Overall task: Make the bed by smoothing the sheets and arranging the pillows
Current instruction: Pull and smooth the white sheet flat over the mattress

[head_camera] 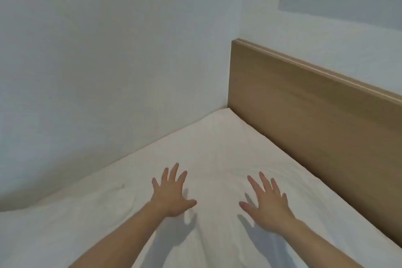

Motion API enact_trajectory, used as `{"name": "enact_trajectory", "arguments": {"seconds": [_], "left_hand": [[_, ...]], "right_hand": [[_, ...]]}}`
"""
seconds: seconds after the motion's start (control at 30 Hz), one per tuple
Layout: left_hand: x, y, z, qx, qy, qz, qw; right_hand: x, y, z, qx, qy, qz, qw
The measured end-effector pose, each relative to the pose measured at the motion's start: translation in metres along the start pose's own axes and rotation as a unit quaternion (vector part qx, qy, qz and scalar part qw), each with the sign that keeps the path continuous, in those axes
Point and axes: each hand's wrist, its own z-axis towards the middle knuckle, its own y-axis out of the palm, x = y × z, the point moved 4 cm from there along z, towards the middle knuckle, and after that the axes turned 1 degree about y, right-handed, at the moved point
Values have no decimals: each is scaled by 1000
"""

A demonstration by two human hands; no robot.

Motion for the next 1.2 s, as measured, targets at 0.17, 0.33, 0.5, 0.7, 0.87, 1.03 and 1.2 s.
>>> {"name": "enact_trajectory", "arguments": {"seconds": [0.17,0.33,0.5,0.7,0.87,1.03,1.2], "left_hand": [[-72,197,114,-61,-121,-63,989],[-84,284,136,164,-62,-44,983],[-87,288,148,231,-59,-45,970],[-87,291,148,230,-70,-68,968],[-84,285,145,226,-70,-67,969],[-81,273,136,160,-82,-52,982],[-79,236,135,41,-145,-75,986]], "right_hand": [[41,180,135,-43,74,-100,991],[67,263,177,133,-28,-112,984],[73,275,191,167,-39,-54,984],[74,273,192,165,-40,-17,985],[70,262,187,170,-61,-7,983],[64,240,176,110,-15,23,994],[70,148,137,112,-59,140,982]]}}
